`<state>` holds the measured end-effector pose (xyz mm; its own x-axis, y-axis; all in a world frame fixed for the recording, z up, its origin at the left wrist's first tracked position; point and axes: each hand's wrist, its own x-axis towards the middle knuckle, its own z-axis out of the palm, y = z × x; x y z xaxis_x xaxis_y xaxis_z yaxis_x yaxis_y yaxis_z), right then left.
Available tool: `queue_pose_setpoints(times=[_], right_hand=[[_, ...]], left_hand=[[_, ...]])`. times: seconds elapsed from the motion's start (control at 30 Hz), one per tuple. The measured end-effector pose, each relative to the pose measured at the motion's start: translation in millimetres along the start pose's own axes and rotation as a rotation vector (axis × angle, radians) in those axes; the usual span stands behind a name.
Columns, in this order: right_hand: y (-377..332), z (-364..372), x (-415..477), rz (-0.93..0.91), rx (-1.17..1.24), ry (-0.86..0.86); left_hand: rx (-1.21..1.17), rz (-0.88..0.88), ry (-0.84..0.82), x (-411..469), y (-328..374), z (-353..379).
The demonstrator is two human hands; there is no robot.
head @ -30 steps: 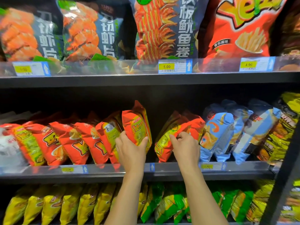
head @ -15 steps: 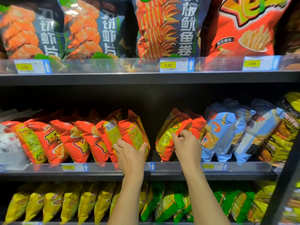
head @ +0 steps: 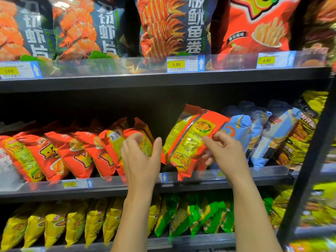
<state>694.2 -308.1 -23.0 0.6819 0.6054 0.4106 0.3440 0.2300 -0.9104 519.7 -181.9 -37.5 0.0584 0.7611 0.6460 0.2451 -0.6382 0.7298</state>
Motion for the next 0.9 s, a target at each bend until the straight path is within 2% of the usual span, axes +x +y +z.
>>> queue_pose_setpoints(times=[0.07,0.23,0.3,0.47,0.63,0.73,0.9], right_hand=[[-3,-16,-11,-0.021,0.023,-0.065],[-2,-37,-35,0.017,0.124,-0.208],[4,-39,-43,0.029,0.155,-0.210],[2,-27,-62,0.146,0.385,-0.126],[-6,-19,-61,0.098,0.447,0.165],[-6,-23,-57,0.081,0.412,0.279],[-2,-21,-58,0.030,0.306,0.257]], left_hand=[[-0.090,-0.005,-0.147,0,8,-4],[-0.306,-0.178,-0.544,-10,23,-9],[-0.422,-0.258,-0.634,-20,28,-9],[-0.428,-0.255,-0.663,-43,32,-1],[-0.378,-0.237,-0.732,-60,29,-1],[-0.386,-0.256,-0.750,-65,27,-3],[-0.501,-0.375,-0.809,-63,26,-7]])
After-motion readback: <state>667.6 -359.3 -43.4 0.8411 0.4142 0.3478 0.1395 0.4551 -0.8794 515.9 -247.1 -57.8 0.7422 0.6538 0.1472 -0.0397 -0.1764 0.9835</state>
